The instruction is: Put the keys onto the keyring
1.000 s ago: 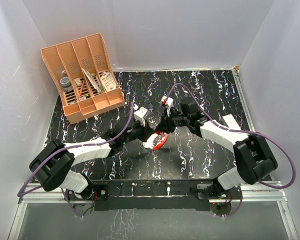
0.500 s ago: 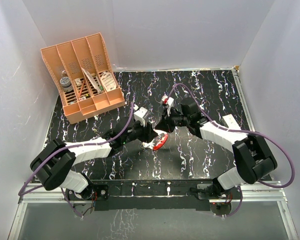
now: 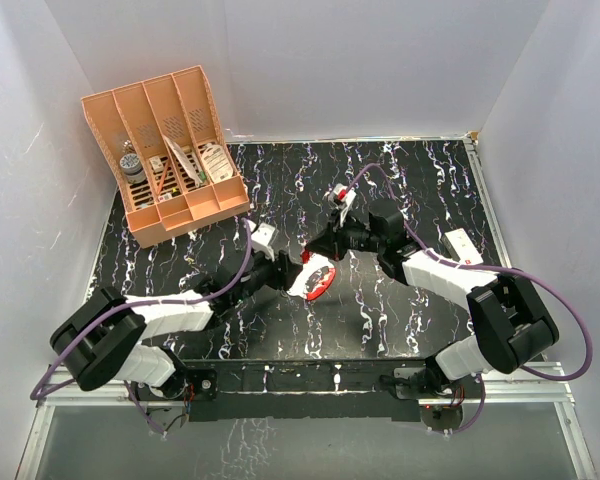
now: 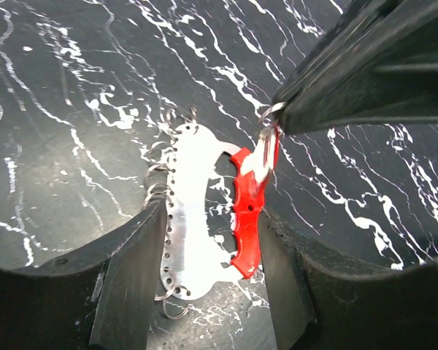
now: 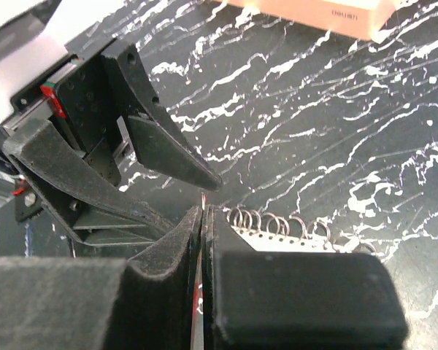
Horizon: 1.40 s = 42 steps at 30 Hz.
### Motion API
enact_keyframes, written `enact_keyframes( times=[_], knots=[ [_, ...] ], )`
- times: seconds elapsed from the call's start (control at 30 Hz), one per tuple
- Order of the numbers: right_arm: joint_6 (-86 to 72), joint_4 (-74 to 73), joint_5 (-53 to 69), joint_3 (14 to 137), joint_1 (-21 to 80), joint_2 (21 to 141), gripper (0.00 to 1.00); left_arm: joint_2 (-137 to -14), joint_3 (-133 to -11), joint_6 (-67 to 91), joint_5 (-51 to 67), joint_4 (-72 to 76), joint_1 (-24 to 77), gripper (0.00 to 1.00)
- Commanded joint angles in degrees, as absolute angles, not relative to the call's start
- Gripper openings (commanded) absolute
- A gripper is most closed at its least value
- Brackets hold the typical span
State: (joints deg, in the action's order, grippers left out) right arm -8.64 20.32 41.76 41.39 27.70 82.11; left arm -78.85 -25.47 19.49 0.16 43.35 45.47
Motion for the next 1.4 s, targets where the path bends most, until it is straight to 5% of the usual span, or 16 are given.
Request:
enact_keyframes(
  times=[0.0, 0.87, 1.37],
  knots=[
    [-14.30, 30.57, 42.10, 41.33, 27.75, 80.03, 0.00, -74.13, -21.20, 18.22, -6.54, 54.55, 45.26, 0.52],
    [-33.62, 57.69, 40.23, 34.23, 27.77, 82.48, 0.00, -72.76, -17.75, 16.24, -7.80, 68.73, 45.23, 0.60],
    [-35.69, 60.72, 39.91, 34.08, 27.77, 84.05, 0.00, -73.44, -19.56, 15.02, -8.04, 72.01, 45.26, 0.64]
  ],
)
